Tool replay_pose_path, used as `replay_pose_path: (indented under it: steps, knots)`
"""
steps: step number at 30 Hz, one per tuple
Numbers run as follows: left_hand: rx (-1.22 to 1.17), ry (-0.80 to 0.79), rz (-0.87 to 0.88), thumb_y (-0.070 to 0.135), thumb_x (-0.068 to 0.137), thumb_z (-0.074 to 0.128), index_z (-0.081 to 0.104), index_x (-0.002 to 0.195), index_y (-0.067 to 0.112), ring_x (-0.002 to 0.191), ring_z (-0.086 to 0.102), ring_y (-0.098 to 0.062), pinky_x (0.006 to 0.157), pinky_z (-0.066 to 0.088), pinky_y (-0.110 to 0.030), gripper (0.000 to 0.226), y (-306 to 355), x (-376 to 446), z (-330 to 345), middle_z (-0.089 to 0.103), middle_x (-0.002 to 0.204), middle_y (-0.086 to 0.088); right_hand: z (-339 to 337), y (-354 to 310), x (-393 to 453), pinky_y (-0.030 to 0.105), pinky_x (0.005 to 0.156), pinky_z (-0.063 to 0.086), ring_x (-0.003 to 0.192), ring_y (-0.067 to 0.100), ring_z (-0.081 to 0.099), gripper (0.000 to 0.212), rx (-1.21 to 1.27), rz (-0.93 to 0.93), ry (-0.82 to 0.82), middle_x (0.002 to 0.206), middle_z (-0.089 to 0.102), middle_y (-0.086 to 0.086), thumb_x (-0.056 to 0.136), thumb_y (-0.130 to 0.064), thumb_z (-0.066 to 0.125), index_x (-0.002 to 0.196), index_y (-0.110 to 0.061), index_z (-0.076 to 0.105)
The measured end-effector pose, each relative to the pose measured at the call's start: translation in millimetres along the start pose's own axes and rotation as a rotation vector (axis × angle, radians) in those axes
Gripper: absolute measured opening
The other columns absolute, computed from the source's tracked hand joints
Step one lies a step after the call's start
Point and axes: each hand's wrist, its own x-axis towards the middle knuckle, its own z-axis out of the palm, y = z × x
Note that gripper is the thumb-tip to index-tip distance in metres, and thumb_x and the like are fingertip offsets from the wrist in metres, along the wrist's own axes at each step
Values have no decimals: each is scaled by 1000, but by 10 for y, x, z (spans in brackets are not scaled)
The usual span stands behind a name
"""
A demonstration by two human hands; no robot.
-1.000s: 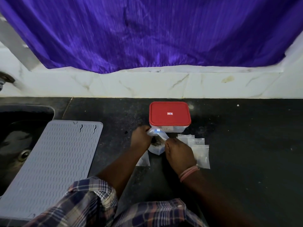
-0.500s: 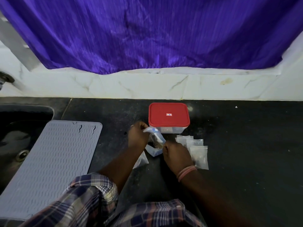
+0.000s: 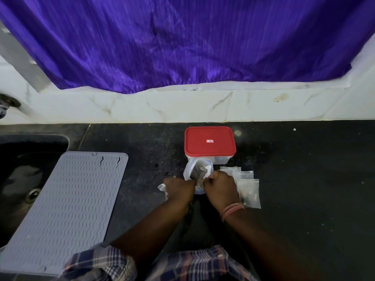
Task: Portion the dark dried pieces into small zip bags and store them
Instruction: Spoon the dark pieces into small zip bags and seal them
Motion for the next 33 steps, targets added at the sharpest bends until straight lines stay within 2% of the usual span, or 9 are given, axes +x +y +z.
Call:
replay_pose_path:
  steps: [2,4,8,12,17,20,24,27,33]
  knots:
    - [-181,-284,-183,23,87,70,63,106,7,69,58,-21,61,52,-30,26,-102,-90,14,60,88,-10,-7,-3,15,31,70,47,83,28,67,17,11,26,8,83,72,11,85,-23,63,82,-8,70]
    - [-203,-392,-230,32,92,69,61,96,13,77,59,-22,69,55,-33,20,-154,-107,36,61,92,-11,-21,-11,19,31,70,49,82,26,67,17,30,43,-11,82,72,10,85,-23,63,83,-8,72]
    - [-220,-232,-106,38,90,71,66,102,10,76,70,-29,71,61,-40,31,-208,97,103,73,89,-14,-48,-40,-45,27,65,48,71,17,64,18,51,32,-94,72,68,0,88,-26,61,79,-12,69]
    - [-206,-160,-39,43,68,70,71,98,1,65,71,-32,64,58,-40,51,-324,254,146,75,75,-17,-87,-22,-76,26,66,42,74,18,63,16,-29,-45,-61,75,67,0,90,-24,61,77,-17,66]
    - [-295,-226,-52,18,78,72,61,113,3,72,74,-29,66,63,-42,39,-218,192,93,74,95,-19,-112,38,-84,32,68,51,75,16,63,12,-106,-220,-19,80,68,-2,91,-24,57,82,-23,64]
    - [-262,-296,-13,20,62,71,69,105,2,59,61,-25,55,49,-33,47,-169,91,23,71,79,-16,-81,63,-107,37,71,54,75,17,64,17,-181,-320,-60,81,68,-1,94,-26,51,85,-23,64]
    - [-172,-275,37,17,86,64,74,93,5,49,56,-21,46,43,-27,17,-167,52,-22,67,68,-14,-46,77,-105,33,70,49,79,18,64,22,-242,-368,-122,86,68,0,99,-28,45,89,-21,64]
    - [-95,-236,117,22,88,63,75,92,9,49,57,-18,45,43,-27,17,-206,92,-50,68,63,-10,-22,117,-82,33,73,51,82,19,66,25,-238,-331,-100,88,70,1,101,-28,44,91,-21,65]
    - [73,-86,254,34,85,64,74,90,18,73,73,-17,70,62,-39,19,-266,164,-45,75,77,0,-14,95,-80,36,79,54,85,19,67,26,-213,-305,-59,92,72,2,102,-27,44,99,-17,68]
